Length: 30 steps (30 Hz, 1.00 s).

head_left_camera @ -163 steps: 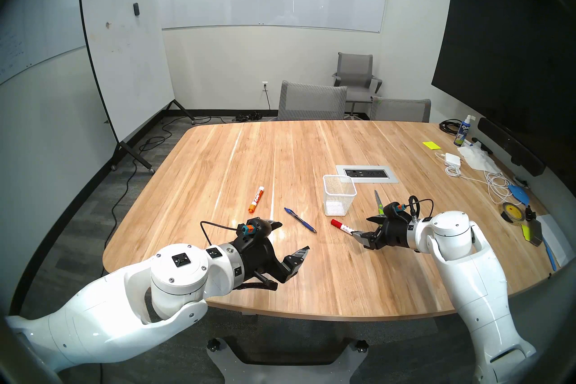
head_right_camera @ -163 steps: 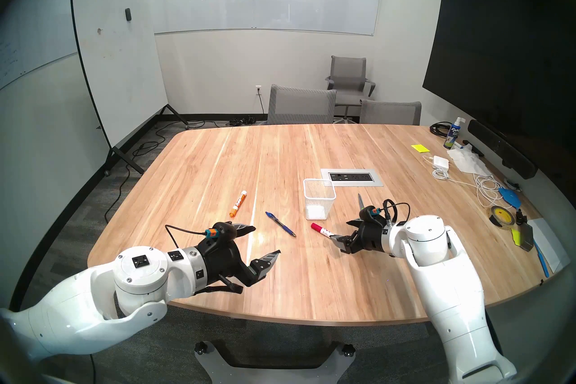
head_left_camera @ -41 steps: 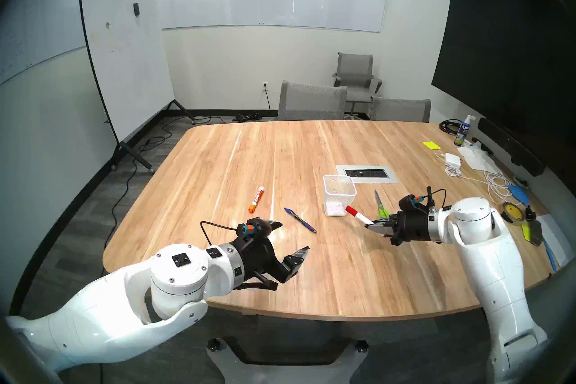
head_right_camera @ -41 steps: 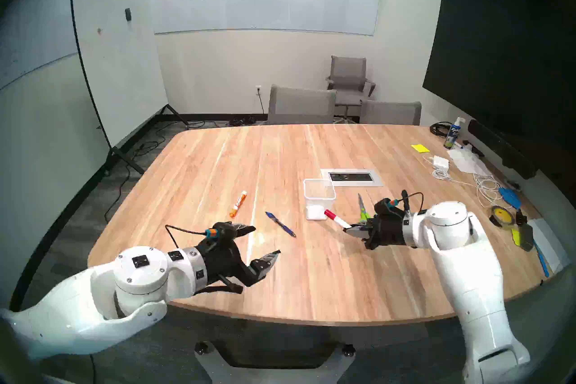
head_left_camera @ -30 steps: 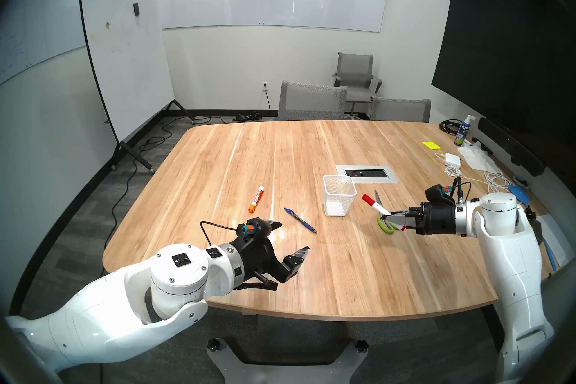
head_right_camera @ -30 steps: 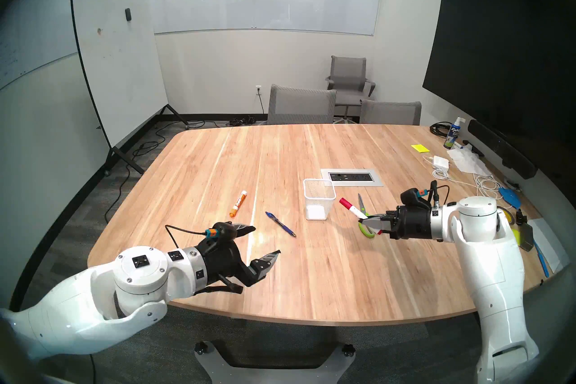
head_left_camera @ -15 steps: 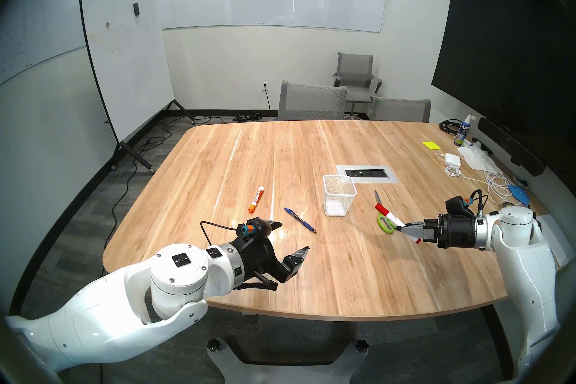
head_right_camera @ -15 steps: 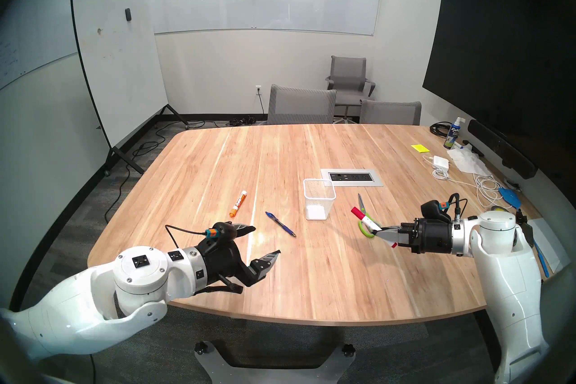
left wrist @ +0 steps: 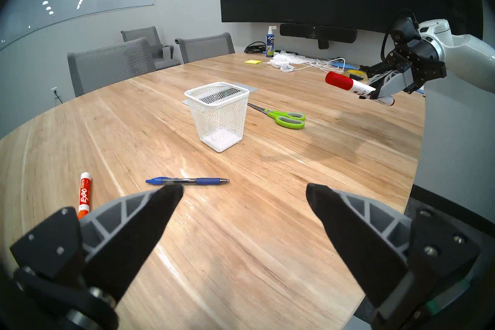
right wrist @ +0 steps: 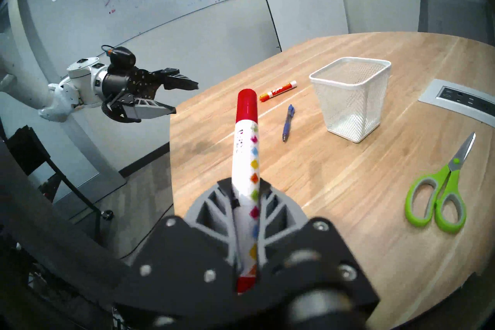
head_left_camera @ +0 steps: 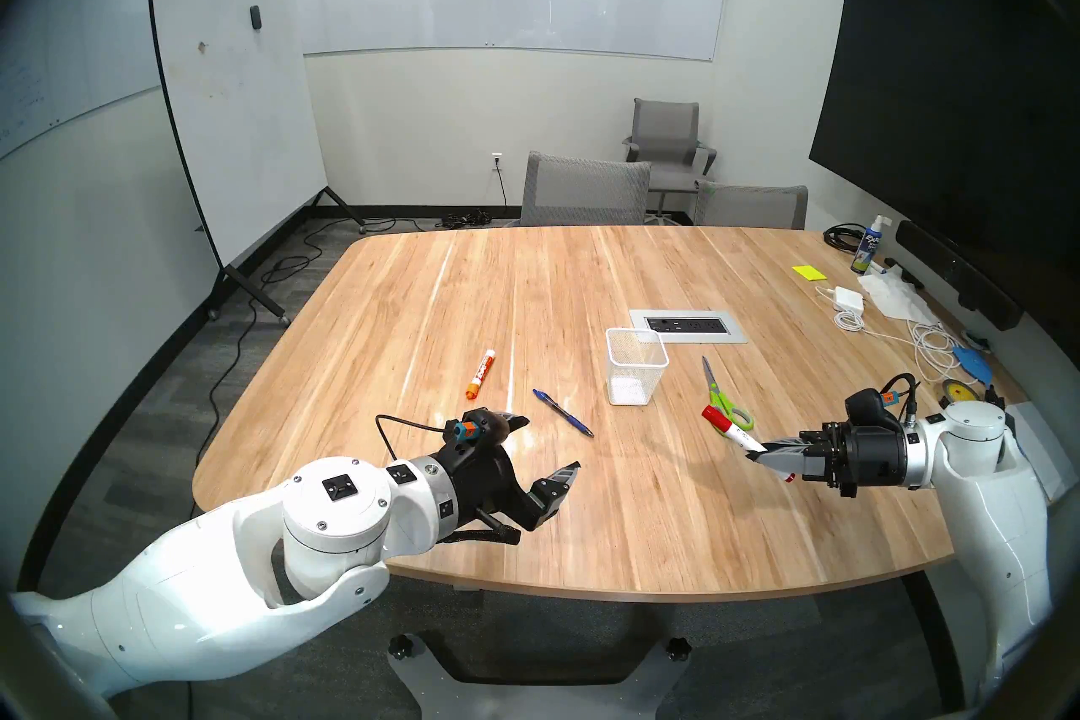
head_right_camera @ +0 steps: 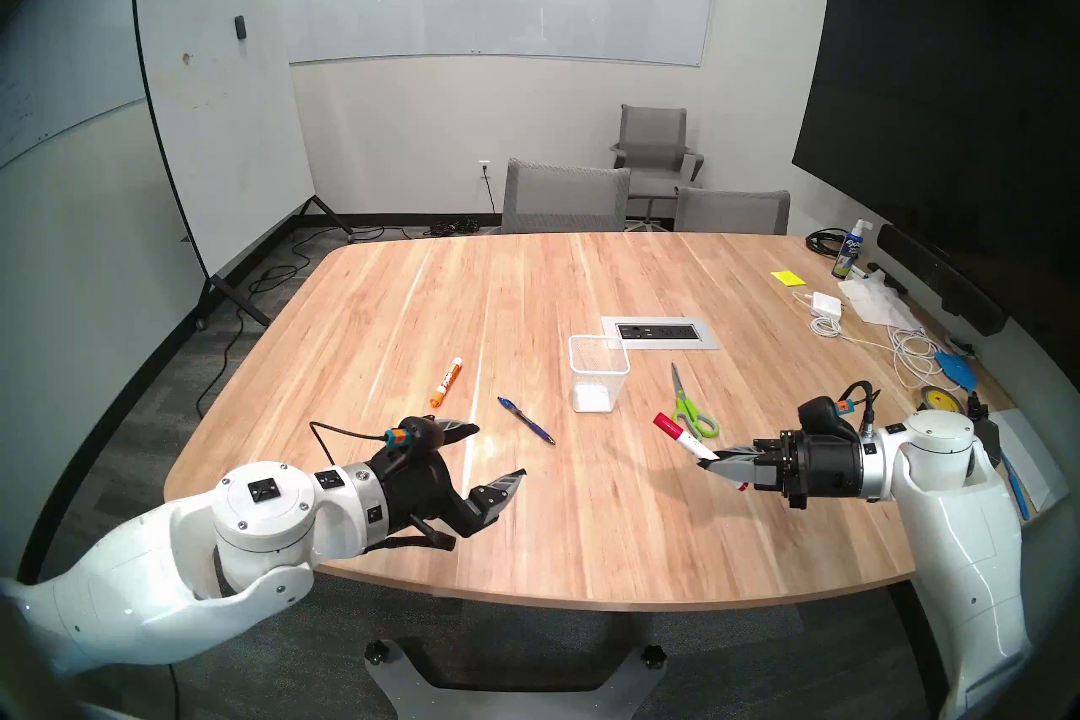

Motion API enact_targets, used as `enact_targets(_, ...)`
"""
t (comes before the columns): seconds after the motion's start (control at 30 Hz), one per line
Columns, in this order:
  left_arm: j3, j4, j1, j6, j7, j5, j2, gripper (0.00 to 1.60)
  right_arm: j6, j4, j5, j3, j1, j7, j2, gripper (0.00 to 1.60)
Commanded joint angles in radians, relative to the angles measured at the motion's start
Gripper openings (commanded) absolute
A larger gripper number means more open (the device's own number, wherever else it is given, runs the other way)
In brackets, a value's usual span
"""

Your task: Place the pen, the marker, and the scissors into the pen holder

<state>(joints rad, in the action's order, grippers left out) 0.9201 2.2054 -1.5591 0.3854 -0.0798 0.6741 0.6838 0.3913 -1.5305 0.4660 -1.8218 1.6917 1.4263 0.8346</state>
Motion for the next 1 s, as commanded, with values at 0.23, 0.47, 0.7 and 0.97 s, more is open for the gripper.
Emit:
enact_targets(0.23,0.009,0.012,0.012,-0.006,0.029,0.019,-0.003,1.60,-0.018,-0.055,0.018,0.013,-0.007,-0.058,0.097,0.00)
enact_targets(0.47,0.028,0.004,0.028,-0.021,0.087,0.052,-0.018,1.60,-0.019,-0.046,0.018,0.016,-0.015,-0.069,0.107,0.00)
enact_targets(0.7,0.035,-0.038,0.087,-0.036,0.191,0.058,-0.019,1.60,-0.019,-0.039,0.018,0.016,-0.020,-0.071,0.113,0.00)
enact_targets(0.97,0.026,-0.109,0.197,-0.006,0.339,0.053,0.008,1.60,-0.014,-0.036,0.018,0.014,-0.025,-0.070,0.119,0.00)
